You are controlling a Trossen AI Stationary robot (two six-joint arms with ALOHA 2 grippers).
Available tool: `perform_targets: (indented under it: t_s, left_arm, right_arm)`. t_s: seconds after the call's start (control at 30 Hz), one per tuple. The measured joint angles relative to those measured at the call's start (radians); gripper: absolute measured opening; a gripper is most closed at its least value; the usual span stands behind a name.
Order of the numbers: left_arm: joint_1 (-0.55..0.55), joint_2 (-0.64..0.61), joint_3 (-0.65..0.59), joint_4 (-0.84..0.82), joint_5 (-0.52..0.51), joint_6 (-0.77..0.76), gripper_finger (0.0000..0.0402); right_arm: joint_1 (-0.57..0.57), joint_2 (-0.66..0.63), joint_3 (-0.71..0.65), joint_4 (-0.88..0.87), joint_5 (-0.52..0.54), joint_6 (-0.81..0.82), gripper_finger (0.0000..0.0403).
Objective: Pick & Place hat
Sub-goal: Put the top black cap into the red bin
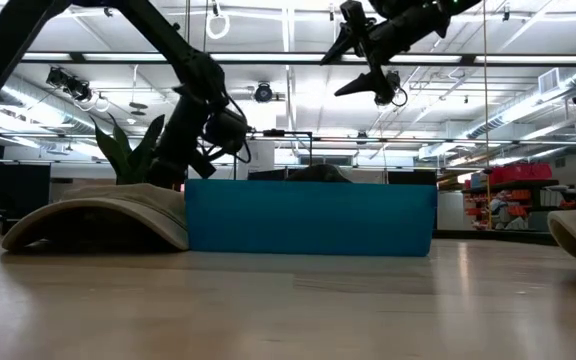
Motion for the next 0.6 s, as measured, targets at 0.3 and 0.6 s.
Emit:
perform_targets:
  t_s: [0.3, 0.6]
  left_arm:
    - [0.089, -0.001, 0.000, 0.065, 0.174, 0.034, 0.0179]
    - [0.089, -0.001, -0.001, 0.109, 0.236, 0.042, 0.0178]
  right_arm:
    - [0.053, 0.000, 0.000, 0.001, 0.096, 0.007, 0.0311]
    - [0.063, 0.000, 0.000, 0.021, 0.133, 0.026, 0.0311]
